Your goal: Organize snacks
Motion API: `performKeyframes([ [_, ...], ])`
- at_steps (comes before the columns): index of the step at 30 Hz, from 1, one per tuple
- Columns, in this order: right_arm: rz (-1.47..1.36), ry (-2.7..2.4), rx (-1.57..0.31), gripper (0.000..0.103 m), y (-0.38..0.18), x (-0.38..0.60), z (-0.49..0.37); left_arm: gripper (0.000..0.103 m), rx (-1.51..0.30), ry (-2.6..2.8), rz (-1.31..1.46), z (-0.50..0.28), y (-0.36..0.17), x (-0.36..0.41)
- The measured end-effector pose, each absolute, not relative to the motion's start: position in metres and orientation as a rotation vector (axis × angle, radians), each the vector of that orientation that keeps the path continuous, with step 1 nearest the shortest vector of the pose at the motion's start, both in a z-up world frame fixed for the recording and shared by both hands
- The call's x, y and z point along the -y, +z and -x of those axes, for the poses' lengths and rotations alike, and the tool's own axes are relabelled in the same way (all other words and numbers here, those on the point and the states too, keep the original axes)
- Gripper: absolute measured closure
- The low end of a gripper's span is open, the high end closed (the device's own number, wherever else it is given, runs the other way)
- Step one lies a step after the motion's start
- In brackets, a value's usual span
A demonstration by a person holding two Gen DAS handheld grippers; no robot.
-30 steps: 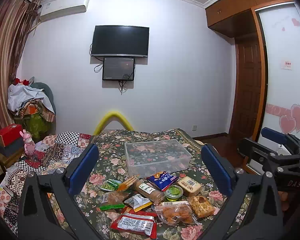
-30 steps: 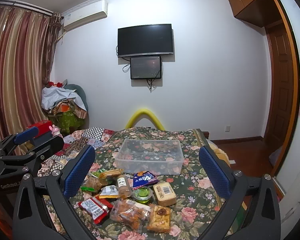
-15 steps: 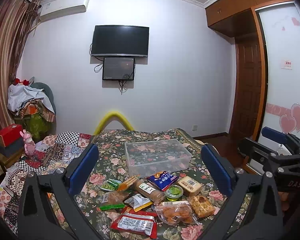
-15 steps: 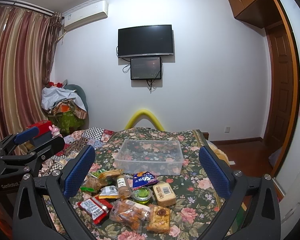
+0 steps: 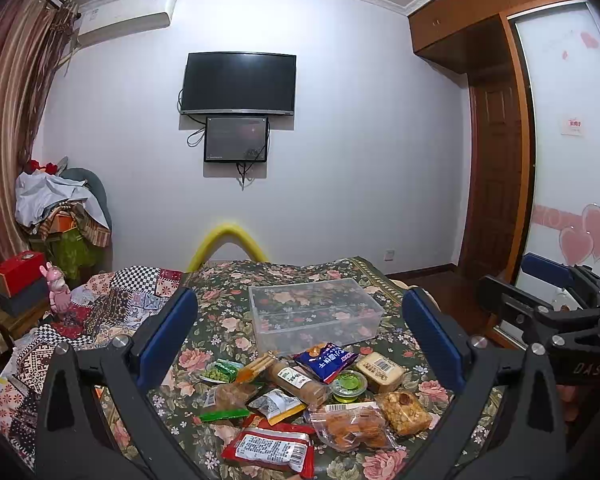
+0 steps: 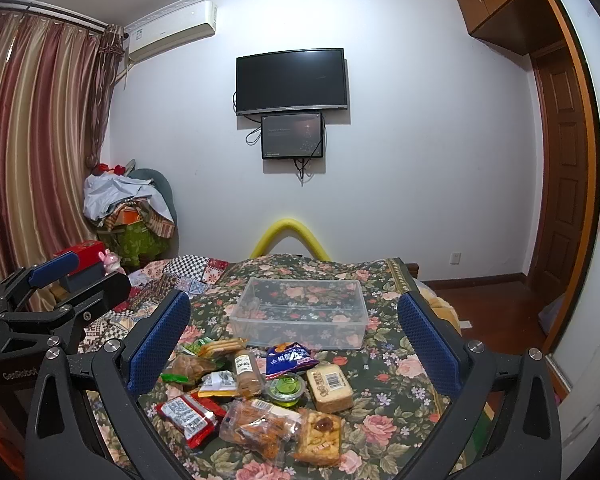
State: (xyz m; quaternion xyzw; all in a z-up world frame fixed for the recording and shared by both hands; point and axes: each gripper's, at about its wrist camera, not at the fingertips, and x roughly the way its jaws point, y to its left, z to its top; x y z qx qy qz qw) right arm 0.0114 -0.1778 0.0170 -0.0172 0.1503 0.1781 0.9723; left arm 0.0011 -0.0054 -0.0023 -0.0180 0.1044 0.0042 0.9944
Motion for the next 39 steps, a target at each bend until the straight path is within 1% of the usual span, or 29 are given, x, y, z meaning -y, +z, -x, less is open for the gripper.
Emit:
performKeyframes([
  [10, 0.050, 0.364, -0.355, 0.000, 0.000, 0.184, -0.026, 0.000, -0.263, -0.011, 0.030, -0.015, -0.020, 0.002],
  [13, 0.054, 0.366, -0.402, 0.000, -0.013, 0.190, -0.034, 0.001, -0.317, -0.016, 0.023, -0.025, -0.031, -0.005],
  [15, 0.050, 0.372, -0.448, 0.000, -0.023, 0.194, -0.040, 0.011, -0.357, -0.025, 0.016, -0.032, -0.039, -0.010],
  [16, 0.047, 0.370, -0.474, 0.000, -0.029, 0.197, -0.044, 0.017, -0.379, -0.023, 0.009, -0.035, -0.043, -0.011],
  [18, 0.040, 0.365, -0.522, 0.001, -0.040, 0.203, -0.051, 0.019, -0.435, -0.023, -0.001, -0.045, -0.053, -0.017],
  [20, 0.032, 0.358, -0.582, 0.007, -0.053, 0.208, -0.060, 0.023, -0.485, -0.024, 0.008, -0.051, -0.065, -0.024],
  [22, 0.026, 0.357, -0.627, 0.011, -0.063, 0.212, -0.066, 0.025, -0.542, -0.024, 0.019, -0.058, -0.078, -0.030],
  [23, 0.024, 0.358, -0.652, 0.013, -0.068, 0.214, -0.068, 0.029, -0.577, -0.023, 0.023, -0.062, -0.087, -0.033],
  [25, 0.025, 0.359, -0.695, 0.015, -0.079, 0.216, -0.073, 0.030, -0.616, -0.015, 0.019, -0.067, -0.099, -0.035],
  [32, 0.042, 0.367, -0.821, 0.022, -0.114, 0.216, -0.080, 0.030, -0.792, -0.042, 0.025, -0.088, -0.146, -0.042],
  [36, 0.042, 0.372, -0.877, 0.023, -0.131, 0.214, -0.087, 0.029, -0.875, -0.084, 0.082, -0.098, -0.169, -0.044],
  [39, 0.039, 0.377, -0.910, 0.023, -0.139, 0.213, -0.091, 0.020, -0.930, -0.129, 0.128, -0.103, -0.183, -0.042],
])
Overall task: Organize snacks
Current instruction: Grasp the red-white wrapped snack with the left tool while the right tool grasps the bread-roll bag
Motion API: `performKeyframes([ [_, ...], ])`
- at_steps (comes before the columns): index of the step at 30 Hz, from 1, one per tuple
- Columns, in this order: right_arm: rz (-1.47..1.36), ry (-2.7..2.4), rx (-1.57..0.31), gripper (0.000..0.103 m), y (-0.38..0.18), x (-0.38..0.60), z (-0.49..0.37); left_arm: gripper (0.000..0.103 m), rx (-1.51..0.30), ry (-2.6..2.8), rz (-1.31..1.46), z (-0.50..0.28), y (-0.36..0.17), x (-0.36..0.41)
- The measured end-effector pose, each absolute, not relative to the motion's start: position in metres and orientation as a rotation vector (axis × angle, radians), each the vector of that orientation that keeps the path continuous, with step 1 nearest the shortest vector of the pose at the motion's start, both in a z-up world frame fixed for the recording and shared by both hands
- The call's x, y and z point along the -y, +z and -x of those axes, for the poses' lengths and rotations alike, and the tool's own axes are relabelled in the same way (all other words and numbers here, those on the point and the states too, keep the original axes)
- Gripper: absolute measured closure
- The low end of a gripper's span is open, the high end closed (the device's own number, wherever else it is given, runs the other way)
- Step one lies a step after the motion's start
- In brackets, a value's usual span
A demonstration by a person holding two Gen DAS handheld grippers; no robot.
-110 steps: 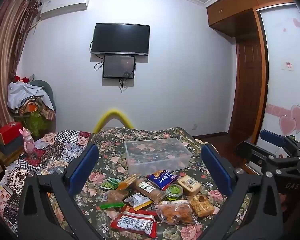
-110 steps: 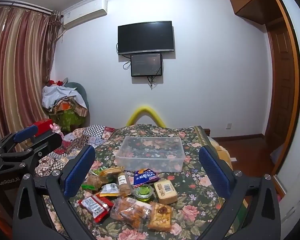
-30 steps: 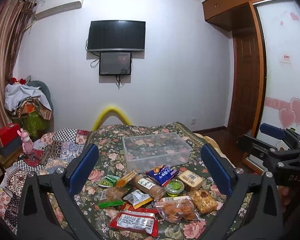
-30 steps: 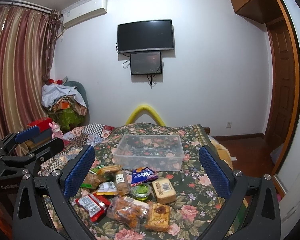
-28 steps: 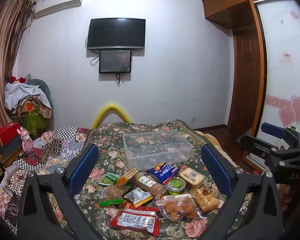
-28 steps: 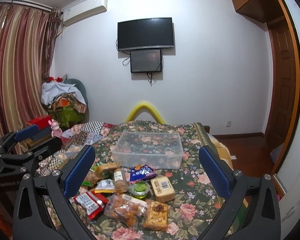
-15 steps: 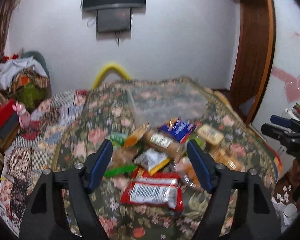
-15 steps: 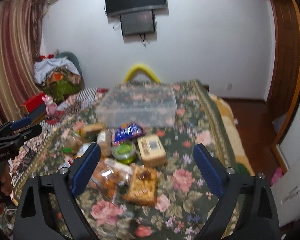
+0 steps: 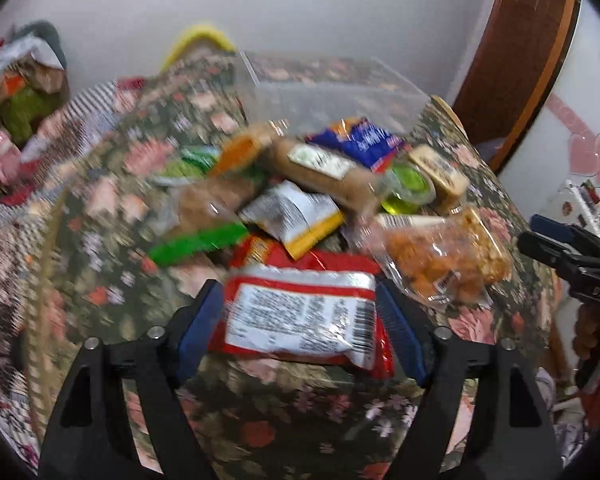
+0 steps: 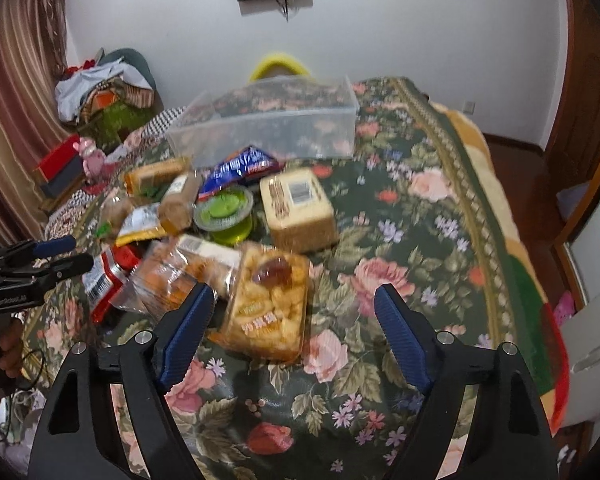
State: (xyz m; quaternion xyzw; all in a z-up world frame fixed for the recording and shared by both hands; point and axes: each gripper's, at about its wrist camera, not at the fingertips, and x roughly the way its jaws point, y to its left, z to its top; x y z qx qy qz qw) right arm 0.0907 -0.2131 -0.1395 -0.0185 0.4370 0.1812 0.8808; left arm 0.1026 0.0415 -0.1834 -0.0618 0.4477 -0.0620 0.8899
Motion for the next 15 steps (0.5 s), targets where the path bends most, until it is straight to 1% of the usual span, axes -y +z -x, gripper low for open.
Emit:
performKeyframes([
  [1, 0.038, 0.380, -0.916, 0.023, -0.142, 0.212, -0.092, 0.014, -0.938, -0.129, 0.128, -0.104, -0.186, -0.039],
  [2, 0.039, 0.383, -0.922, 0.023, -0.144, 0.211, -0.093, 0.012, -0.940, -0.124, 0.122, -0.105, -0.190, -0.037],
  [4, 0.042, 0.387, -0.934, 0.023, -0.148, 0.210, -0.094, 0.011, -0.943, -0.121, 0.120, -0.106, -0.194, -0.036],
  [8, 0.042, 0.383, -0.953, 0.023, -0.155, 0.209, -0.098, 0.004, -0.985, -0.119, 0.108, -0.113, -0.205, -0.030],
  [15, 0.012, 0.417, -1.008, 0.023, -0.166, 0.204, -0.106, 0.000, -0.995, -0.089, 0.043, -0.122, -0.216, -0.022],
])
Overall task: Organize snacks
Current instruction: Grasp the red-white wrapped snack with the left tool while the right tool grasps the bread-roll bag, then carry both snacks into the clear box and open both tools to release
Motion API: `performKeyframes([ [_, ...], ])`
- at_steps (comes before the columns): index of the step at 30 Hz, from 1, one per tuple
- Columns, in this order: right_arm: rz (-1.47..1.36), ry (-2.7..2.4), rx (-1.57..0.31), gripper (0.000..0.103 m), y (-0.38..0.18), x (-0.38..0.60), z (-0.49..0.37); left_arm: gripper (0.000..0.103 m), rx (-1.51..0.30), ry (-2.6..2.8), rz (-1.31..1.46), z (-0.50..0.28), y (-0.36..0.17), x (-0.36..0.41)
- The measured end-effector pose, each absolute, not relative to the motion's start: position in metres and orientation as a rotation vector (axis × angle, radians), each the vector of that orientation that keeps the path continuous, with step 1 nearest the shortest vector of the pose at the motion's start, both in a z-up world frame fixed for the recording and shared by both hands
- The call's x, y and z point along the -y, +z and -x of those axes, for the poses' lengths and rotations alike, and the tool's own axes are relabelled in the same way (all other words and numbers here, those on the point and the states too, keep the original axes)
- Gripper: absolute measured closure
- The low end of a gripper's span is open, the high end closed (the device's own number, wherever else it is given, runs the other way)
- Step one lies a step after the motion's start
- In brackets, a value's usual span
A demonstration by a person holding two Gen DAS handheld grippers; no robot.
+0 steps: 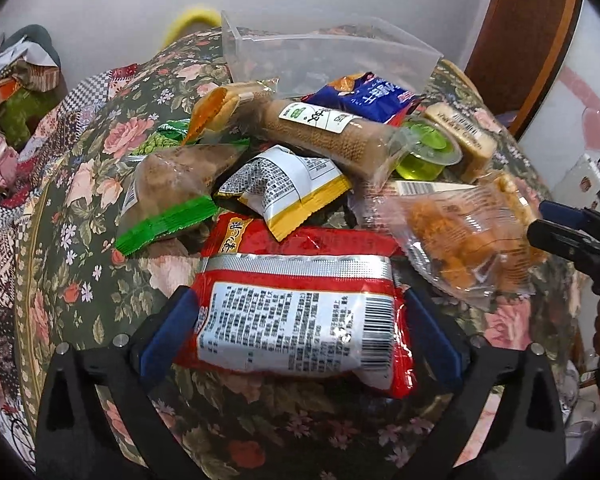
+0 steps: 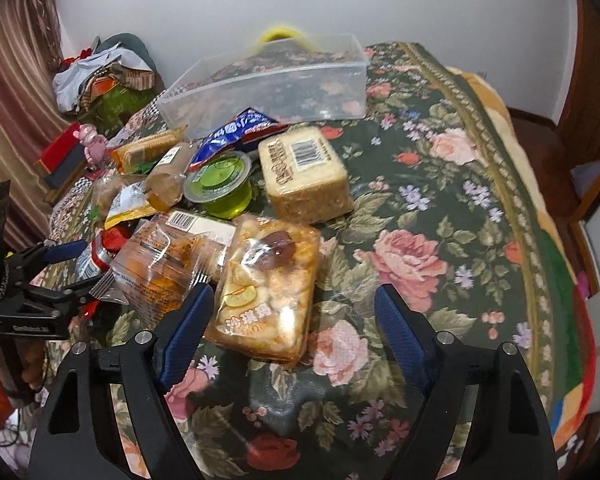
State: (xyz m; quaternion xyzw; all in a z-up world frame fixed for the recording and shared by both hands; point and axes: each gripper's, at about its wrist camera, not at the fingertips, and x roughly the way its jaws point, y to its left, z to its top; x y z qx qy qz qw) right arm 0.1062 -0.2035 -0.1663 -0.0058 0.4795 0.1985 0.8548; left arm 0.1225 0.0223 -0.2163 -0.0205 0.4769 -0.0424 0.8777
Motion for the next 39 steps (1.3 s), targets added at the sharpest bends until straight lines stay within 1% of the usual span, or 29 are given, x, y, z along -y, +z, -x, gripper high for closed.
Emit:
performKeyframes([
  [4, 0.018, 0.437, -1.020, 0.023, -0.171, 0.196, -0.107, 0.000, -1.000, -0.069, 0.013, -0.129, -0.224, -0.021],
  [6, 0.016, 0.441, -1.029, 0.027, -0.174, 0.194, -0.108, 0.000, -0.999, -0.065, 0.012, -0.131, -0.226, -0.020],
  [9, 0.002, 0.443, -1.040, 0.036, -0.176, 0.194, -0.110, 0.000, -0.998, -0.073, 0.037, -0.134, -0.228, -0.024],
  [11, 0.001, 0.442, -1.041, 0.053, -0.175, 0.194, -0.110, 0.000, -0.995, -0.079, 0.060, -0.135, -0.227, -0.027],
  [12, 0.001, 0.446, -1.045, 0.056, -0.174, 0.194, -0.110, 0.001, -0.991, -0.081, 0.070, -0.136, -0.226, -0.029],
  [13, 0.002, 0.443, -1.046, 0.058, -0.174, 0.193, -0.111, 0.005, -0.986, -0.082, 0.080, -0.135, -0.225, -0.031],
  [14, -0.002, 0.439, -1.045, 0.059, -0.174, 0.194, -0.111, 0.011, -0.982, -0.086, 0.086, -0.134, -0.223, -0.032],
  [17, -0.009, 0.437, -1.043, 0.060, -0.172, 0.195, -0.112, 0.021, -0.965, -0.105, 0.093, -0.128, -0.216, -0.033],
  [20, -0.003, 0.429, -1.033, 0.061, -0.169, 0.195, -0.110, 0.025, -0.962, -0.102, 0.070, -0.124, -0.213, -0.031],
  [21, -0.002, 0.424, -1.028, 0.061, -0.168, 0.196, -0.109, 0.028, -0.960, -0.102, 0.072, -0.123, -0.212, -0.031],
  [22, -0.003, 0.423, -1.025, 0.061, -0.166, 0.197, -0.108, 0.037, -0.950, -0.109, 0.072, -0.120, -0.208, -0.030],
  [23, -0.003, 0.421, -1.022, 0.061, -0.165, 0.198, -0.108, 0.040, -0.939, -0.111, 0.063, -0.117, -0.205, -0.028],
  [24, -0.005, 0.417, -1.017, 0.061, -0.163, 0.199, -0.107, 0.041, -0.934, -0.109, 0.055, -0.116, -0.203, -0.027],
  [25, -0.005, 0.415, -1.013, 0.061, -0.161, 0.200, -0.106, 0.052, -0.930, -0.118, 0.053, -0.114, -0.200, -0.025],
  [26, -0.007, 0.414, -1.007, 0.061, -0.159, 0.201, -0.106, 0.056, -0.919, -0.122, 0.044, -0.111, -0.196, -0.023],
  [30, -0.017, 0.410, -0.984, 0.061, -0.151, 0.205, -0.104, 0.065, -0.899, -0.131, 0.030, -0.105, -0.187, -0.019],
  [33, -0.023, 0.414, -0.971, 0.061, -0.145, 0.205, -0.102, 0.074, -0.883, -0.136, 0.050, -0.099, -0.178, -0.020],
  [37, -0.023, 0.420, -0.950, 0.061, -0.137, 0.204, -0.100, 0.082, -0.862, -0.141, 0.066, -0.093, -0.167, -0.022],
  [39, -0.028, 0.421, -0.941, 0.061, -0.133, 0.204, -0.099, 0.084, -0.851, -0.142, 0.063, -0.090, -0.160, -0.022],
])
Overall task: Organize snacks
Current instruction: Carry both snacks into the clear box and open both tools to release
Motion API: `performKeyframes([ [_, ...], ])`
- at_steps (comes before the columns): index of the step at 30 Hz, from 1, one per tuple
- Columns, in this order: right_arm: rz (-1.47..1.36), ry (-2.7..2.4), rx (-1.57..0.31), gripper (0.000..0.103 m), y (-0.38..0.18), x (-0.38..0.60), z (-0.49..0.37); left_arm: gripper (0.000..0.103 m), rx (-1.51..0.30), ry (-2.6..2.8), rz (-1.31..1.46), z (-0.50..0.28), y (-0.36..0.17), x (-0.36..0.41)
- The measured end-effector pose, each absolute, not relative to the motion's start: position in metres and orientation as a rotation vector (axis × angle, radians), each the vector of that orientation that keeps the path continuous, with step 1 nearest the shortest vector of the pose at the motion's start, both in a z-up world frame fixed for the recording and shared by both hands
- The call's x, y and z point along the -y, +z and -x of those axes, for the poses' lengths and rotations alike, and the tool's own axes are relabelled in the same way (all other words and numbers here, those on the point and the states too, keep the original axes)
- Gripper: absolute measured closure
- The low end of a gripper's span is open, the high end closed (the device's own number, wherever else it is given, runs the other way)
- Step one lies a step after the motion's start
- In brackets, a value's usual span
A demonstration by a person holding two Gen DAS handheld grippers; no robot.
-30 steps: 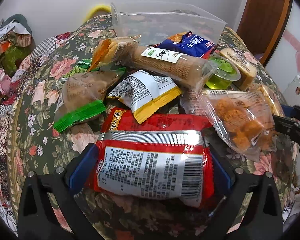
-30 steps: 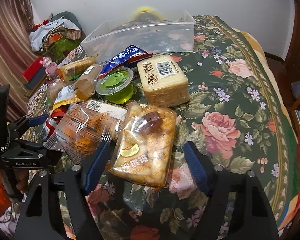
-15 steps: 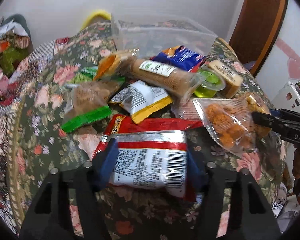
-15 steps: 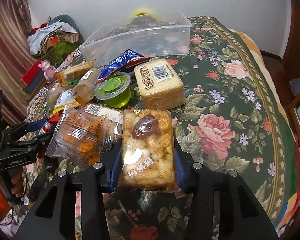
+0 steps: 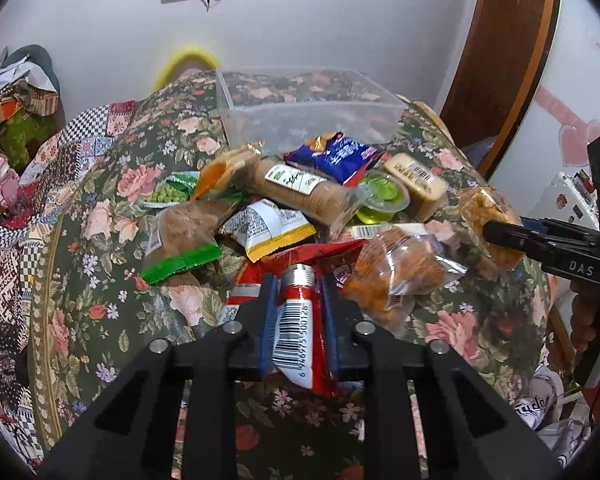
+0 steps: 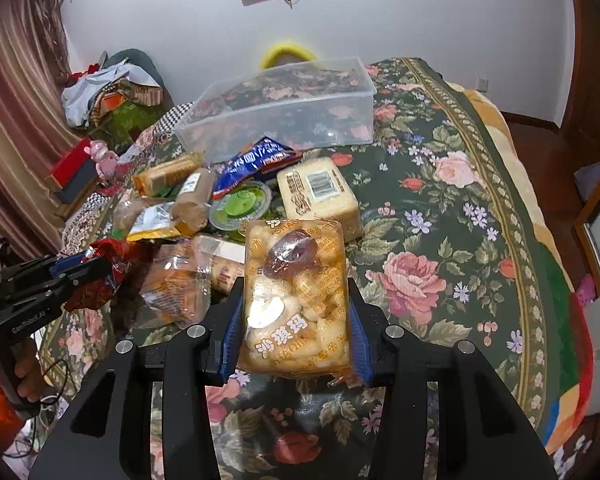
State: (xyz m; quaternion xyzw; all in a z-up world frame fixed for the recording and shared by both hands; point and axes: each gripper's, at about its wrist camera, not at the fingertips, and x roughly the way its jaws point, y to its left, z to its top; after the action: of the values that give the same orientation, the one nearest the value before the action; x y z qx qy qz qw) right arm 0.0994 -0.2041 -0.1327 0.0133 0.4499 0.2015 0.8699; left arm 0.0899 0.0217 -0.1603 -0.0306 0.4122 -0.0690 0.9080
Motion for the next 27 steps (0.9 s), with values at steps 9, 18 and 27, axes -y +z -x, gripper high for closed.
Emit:
performKeyframes([
  [9, -0.030, 0.432, -0.892, 0.061, -0.114, 0.202, -0.098, 0.089, -0.795, -0.155, 0.076, -0.076, -0.133, -0.021],
  [18, -0.033, 0.439, -0.850, 0.061, -0.097, 0.202, -0.107, 0.090, -0.721, -0.151, 0.053, -0.075, -0.102, -0.019],
  [27, -0.010, 0.453, -0.782, 0.061, -0.074, 0.195, -0.123, 0.090, -0.673, -0.156, 0.070, -0.107, -0.081, -0.021],
])
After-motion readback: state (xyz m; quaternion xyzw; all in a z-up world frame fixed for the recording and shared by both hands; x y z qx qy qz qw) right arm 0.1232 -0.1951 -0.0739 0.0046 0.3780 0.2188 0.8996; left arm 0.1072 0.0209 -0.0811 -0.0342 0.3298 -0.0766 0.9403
